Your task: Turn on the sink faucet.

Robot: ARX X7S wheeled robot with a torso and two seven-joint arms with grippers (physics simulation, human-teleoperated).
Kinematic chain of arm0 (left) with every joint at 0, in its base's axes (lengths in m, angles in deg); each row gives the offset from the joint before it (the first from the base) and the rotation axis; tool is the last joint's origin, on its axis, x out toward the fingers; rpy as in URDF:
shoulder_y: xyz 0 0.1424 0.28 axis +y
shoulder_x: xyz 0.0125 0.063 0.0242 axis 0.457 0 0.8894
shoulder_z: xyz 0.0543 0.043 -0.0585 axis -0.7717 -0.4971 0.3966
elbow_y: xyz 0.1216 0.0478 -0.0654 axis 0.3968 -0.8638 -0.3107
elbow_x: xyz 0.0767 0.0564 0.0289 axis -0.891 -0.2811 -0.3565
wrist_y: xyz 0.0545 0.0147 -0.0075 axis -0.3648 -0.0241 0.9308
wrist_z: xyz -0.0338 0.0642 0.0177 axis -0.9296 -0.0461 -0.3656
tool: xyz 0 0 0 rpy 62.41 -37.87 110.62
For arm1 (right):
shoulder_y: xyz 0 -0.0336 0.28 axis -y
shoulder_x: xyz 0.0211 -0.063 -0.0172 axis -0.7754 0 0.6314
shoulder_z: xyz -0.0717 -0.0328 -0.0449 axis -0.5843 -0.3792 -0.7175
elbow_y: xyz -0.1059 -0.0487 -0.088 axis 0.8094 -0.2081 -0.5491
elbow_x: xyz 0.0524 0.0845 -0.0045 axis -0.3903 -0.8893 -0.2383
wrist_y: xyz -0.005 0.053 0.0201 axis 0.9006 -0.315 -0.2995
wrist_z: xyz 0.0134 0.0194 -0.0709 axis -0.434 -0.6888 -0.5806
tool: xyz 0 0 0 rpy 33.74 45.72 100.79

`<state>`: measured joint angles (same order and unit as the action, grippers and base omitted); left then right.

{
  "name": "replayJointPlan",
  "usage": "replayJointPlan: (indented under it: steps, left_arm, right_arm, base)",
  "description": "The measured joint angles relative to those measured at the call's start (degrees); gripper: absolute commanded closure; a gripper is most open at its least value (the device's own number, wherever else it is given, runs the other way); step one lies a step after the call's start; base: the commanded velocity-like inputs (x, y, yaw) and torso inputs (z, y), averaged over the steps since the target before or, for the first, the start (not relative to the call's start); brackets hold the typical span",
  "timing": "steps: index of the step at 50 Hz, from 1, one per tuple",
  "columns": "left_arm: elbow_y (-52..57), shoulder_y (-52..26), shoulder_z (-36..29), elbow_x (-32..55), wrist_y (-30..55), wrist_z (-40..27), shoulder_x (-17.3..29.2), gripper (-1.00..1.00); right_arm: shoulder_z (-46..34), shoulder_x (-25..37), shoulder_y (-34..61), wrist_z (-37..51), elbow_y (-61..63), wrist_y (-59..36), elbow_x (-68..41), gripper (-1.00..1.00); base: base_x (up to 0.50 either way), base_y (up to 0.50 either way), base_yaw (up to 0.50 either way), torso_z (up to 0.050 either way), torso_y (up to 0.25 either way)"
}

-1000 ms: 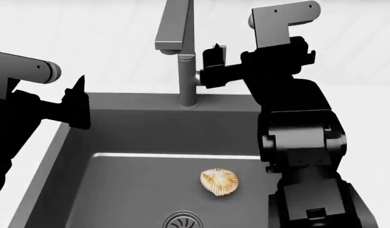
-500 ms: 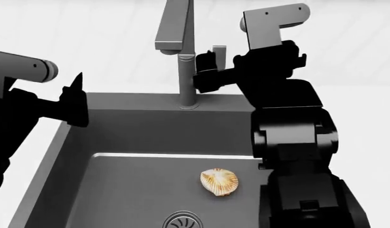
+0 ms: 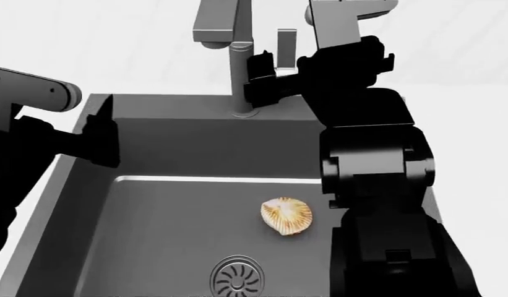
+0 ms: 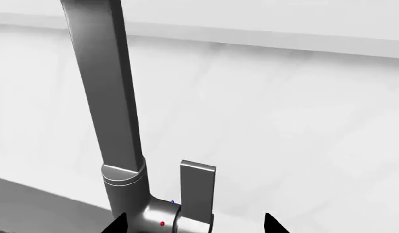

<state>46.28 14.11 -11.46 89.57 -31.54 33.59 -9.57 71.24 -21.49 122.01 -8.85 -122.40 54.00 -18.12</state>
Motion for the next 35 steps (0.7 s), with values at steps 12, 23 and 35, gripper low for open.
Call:
replayJointPlan:
  steps: [12, 23, 35]
  left_arm:
    - [1.73, 0.69, 0.95, 0.94, 0.75, -0.20, 0.98, -1.00]
    - [2.56, 1.13, 1.72, 1.62, 1.53, -0.55, 1.68, -1.00]
    - [1.98, 1.20, 1.65, 1.65, 1.66, -0.95, 1.51, -1.00]
  right_arm:
    - [0.84, 0.00, 0.68, 0.54, 0.01, -0.71, 0.58, -1.00]
    - [1.69, 0.06, 0.92, 0.15, 0.00, -1.67, 0.81, -1.00]
    - [1.71, -0.02, 1.06, -0.76, 0.01, -1.74, 1.13, -1.00]
  base:
    - [0.00, 0.00, 0.00, 0.000, 0.000]
    - [0.00, 0.00, 0.00, 0.000, 0.000]
    - [0.15, 0.00, 0.00, 0.000, 0.000]
